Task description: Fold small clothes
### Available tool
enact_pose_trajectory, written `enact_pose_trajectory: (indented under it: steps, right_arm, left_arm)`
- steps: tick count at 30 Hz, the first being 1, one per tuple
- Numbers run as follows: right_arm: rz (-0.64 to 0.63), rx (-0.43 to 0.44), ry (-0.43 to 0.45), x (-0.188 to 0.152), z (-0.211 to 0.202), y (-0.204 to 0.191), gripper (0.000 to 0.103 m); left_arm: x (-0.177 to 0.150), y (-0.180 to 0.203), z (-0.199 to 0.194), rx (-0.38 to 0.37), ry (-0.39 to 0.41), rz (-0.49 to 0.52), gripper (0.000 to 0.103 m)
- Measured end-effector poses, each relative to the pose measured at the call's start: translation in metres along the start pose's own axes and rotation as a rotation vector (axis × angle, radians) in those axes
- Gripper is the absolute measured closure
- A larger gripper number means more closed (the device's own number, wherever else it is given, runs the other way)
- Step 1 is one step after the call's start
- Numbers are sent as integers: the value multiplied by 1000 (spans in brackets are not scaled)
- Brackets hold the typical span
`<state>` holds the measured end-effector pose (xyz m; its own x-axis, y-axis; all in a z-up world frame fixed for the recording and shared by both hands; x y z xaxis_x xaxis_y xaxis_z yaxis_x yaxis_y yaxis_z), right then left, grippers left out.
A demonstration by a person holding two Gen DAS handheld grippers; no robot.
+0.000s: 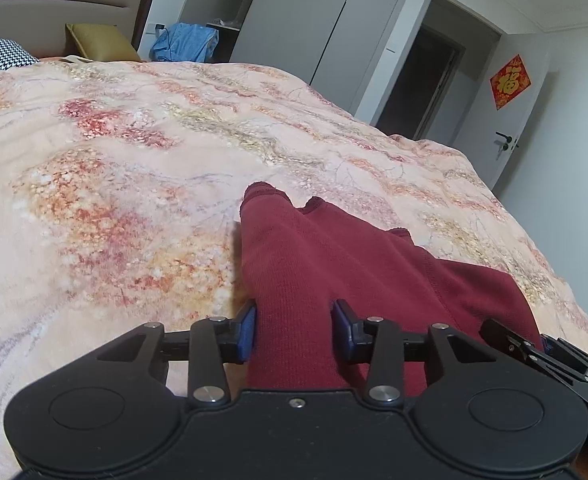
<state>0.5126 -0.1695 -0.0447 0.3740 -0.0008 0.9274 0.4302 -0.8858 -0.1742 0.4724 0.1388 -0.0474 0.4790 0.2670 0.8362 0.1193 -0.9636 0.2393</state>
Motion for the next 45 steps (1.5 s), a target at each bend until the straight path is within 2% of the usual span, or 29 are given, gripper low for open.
enact_pose_trajectory:
  steps: [3, 4, 7, 11, 13, 16, 18, 25, 36, 45]
  right_arm:
    - [-19, -10, 3, 1, 0, -1, 67]
    - [-24, -12, 3, 1, -1, -2, 64]
    - [-30, -19, 9, 0, -3, -3, 48]
    - [-35, -32, 21, 3, -6, -4, 26]
    - [-38, -44, 36, 6, -10, -3, 13]
    - [-42, -67, 50, 8, -18, -1, 5]
    - [-40, -72, 55, 10, -23, 0, 1]
    - [-45, -89, 92, 22, -48, -3, 0]
    - [-68, -61, 192, 49, -108, -18, 0]
    - [-56, -20, 257, 51, -161, -28, 0]
  left_arm:
    - [1, -1, 0, 8, -6, -5, 53]
    - [1, -2, -1, 15, -10, -8, 46]
    - [2, -5, -4, 30, -13, -14, 40]
    - [2, -7, -10, 61, -16, -28, 22]
    - [3, -8, -15, 66, -8, -35, 17]
    - [6, -7, -22, 75, 4, -42, 4]
    - [9, -4, -28, 81, 16, -37, 3]
    - [17, 11, -57, 81, 49, 1, 1]
    - [25, 36, -125, 97, 138, 75, 1]
    - [8, 57, -173, 114, 187, 124, 1]
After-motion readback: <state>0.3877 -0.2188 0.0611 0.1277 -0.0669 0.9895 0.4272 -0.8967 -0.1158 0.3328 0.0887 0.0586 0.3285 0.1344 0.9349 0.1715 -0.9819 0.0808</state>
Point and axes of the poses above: each gripper's, at about its wrist camera, not at the fingertips, and z roughly the way its jaws point, y to its right, x to its top, the point moved 5 cm from there along z, roughly the way its jaws point, and after that the axes turned 7 degrees about z, right-handed, at the moved point
